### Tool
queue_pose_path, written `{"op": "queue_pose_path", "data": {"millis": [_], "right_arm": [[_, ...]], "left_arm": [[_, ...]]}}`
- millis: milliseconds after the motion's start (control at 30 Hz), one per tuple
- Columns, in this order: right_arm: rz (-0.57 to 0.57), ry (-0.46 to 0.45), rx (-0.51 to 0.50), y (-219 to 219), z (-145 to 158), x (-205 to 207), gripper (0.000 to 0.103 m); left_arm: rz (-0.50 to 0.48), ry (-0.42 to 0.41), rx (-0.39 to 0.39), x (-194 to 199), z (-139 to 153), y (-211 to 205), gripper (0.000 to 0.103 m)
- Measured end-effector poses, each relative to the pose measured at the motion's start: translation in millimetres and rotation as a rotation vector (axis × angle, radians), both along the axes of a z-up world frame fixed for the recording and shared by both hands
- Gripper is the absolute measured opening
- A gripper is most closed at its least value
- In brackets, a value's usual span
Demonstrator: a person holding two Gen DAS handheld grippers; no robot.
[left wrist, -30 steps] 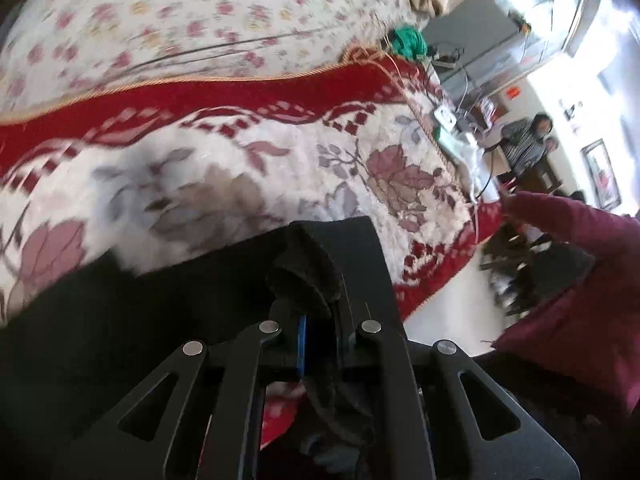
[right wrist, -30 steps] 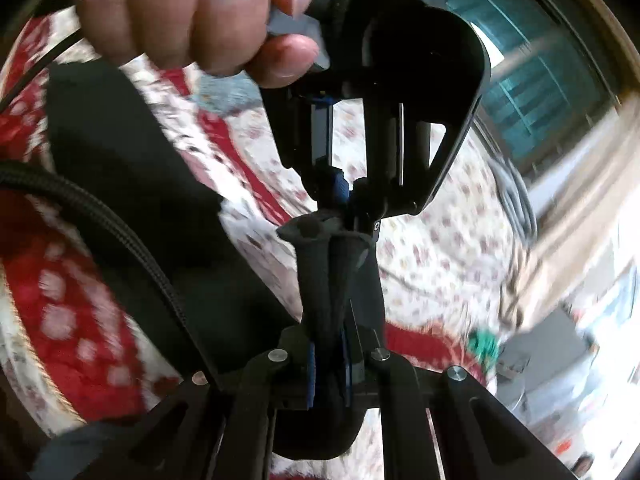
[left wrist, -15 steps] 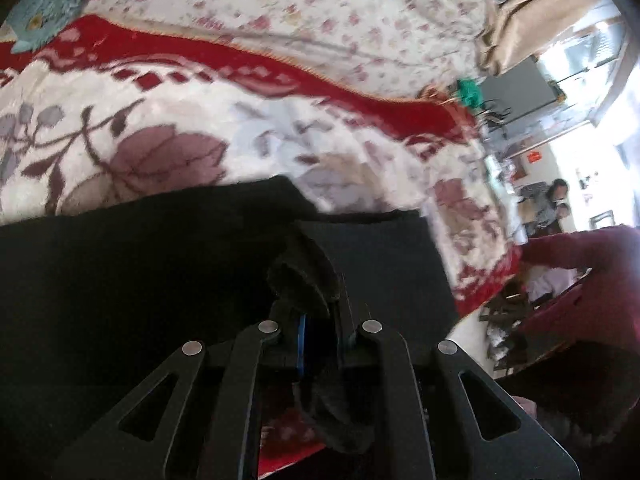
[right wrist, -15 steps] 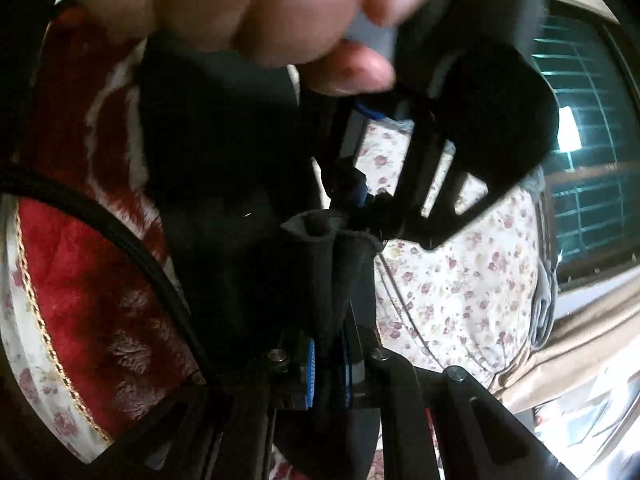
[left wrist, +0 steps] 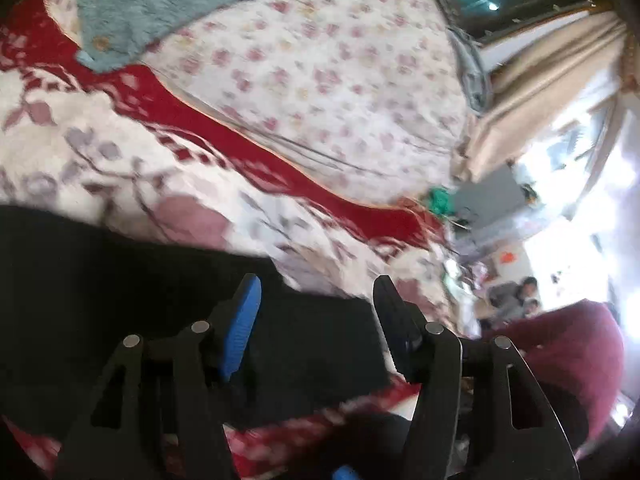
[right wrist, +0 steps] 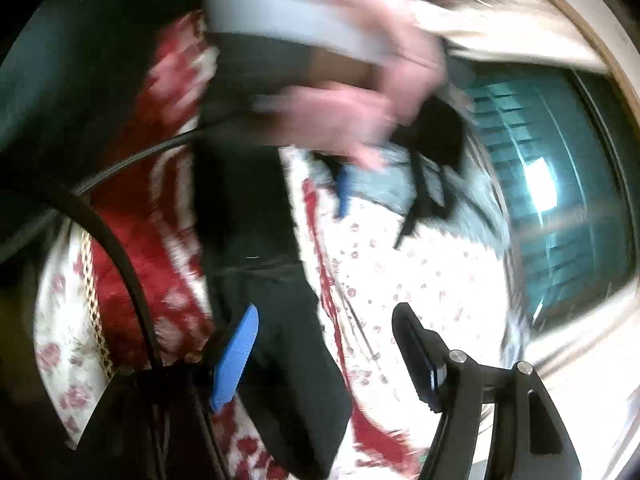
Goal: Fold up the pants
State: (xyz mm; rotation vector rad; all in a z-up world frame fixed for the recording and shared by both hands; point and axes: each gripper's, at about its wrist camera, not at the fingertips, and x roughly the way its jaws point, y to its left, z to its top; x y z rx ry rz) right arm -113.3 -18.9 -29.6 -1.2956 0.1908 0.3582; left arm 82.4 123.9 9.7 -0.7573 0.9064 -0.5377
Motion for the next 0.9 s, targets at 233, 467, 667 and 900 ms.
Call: {"op": "queue_pose_path", "data": {"millis": [233,467,667,900], "right_arm": [[-0.148,0.431,0.51,-157,76,94,0.063],[0.063,0.72,0.598,-184,58,148,0.059],[0.092,0.97,0.502,-164,-4,187,0.059],[0.08,0.98,0.644,-185,-36,189,0.061]], "left_arm": [[-0.091,0.278,0.112,-17,-65,-58,0.056],[-0.09,0.211,0.355,-11,-67,-84,0.054],[-0.074,0.149,0.446,-3,-69,-94,0.054],[-0.031,0.155,0.329,-1,-66,-84,0.054]]}}
